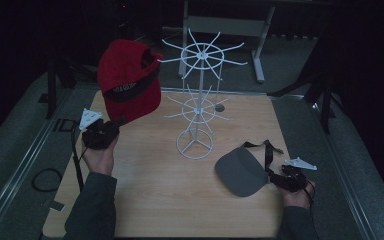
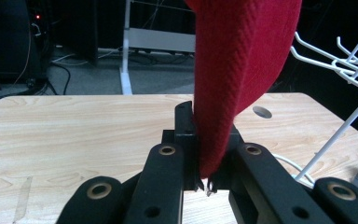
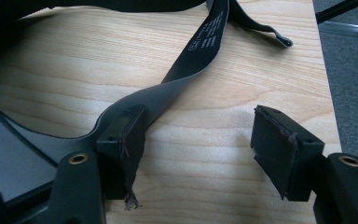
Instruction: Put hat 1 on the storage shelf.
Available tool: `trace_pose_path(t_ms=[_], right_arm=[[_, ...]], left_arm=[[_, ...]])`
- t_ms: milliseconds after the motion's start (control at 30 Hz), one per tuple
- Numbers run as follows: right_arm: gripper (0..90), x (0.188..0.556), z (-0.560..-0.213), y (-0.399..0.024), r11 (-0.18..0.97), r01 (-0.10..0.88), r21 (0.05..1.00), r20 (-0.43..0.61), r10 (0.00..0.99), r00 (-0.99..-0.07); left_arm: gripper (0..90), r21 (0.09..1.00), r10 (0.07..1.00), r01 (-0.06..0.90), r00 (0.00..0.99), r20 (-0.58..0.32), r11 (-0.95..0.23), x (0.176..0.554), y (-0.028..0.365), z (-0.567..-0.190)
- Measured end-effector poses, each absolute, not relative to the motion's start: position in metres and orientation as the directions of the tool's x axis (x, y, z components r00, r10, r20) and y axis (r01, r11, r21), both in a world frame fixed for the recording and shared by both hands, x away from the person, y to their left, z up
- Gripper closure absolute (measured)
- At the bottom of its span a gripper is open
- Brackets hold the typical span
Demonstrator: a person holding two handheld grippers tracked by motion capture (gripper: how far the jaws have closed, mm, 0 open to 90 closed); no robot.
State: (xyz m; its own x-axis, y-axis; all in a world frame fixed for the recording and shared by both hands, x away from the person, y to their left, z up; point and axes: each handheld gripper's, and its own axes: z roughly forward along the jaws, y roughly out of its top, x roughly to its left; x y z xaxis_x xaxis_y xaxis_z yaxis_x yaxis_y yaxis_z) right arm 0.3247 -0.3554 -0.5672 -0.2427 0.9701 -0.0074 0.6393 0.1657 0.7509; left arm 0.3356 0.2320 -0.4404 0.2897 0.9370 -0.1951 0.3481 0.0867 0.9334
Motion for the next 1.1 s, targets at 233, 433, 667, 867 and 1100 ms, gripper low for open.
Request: trace_pose_path(t_ms=[233, 433, 667, 867, 1100], right_arm=[[34.9, 0.325, -0.567, -0.355, 0.166, 0.639, 0.751, -0.008, 0.97, -0.243], [34.9, 0.325, -0.567, -0.355, 0.165, 0.638, 0.752, -0.007, 0.97, -0.242], [34.8, 0.325, -0.567, -0.355, 0.165, 0.639, 0.751, -0.007, 0.97, -0.243], [34.9, 0.325, -0.567, -0.355, 0.166, 0.639, 0.751, -0.008, 0.97, -0.243], [34.9, 0.325, -0.567, -0.355, 0.167, 0.639, 0.751, -0.008, 0.97, -0.243]], left_arm=[[86.0, 0.937, 0.935, 0.338, 0.295, -0.195, 0.089, 0.335, 0.231, -0.437], [86.0, 0.941, 0.935, 0.328, 0.299, -0.192, 0.089, 0.335, 0.231, -0.432], [86.0, 0.944, 0.934, 0.319, 0.303, -0.188, 0.087, 0.334, 0.231, -0.429], [86.0, 0.946, 0.933, 0.311, 0.305, -0.191, 0.092, 0.334, 0.23, -0.426], [86.0, 0.949, 0.93, 0.3, 0.313, -0.192, 0.095, 0.333, 0.228, -0.421]])
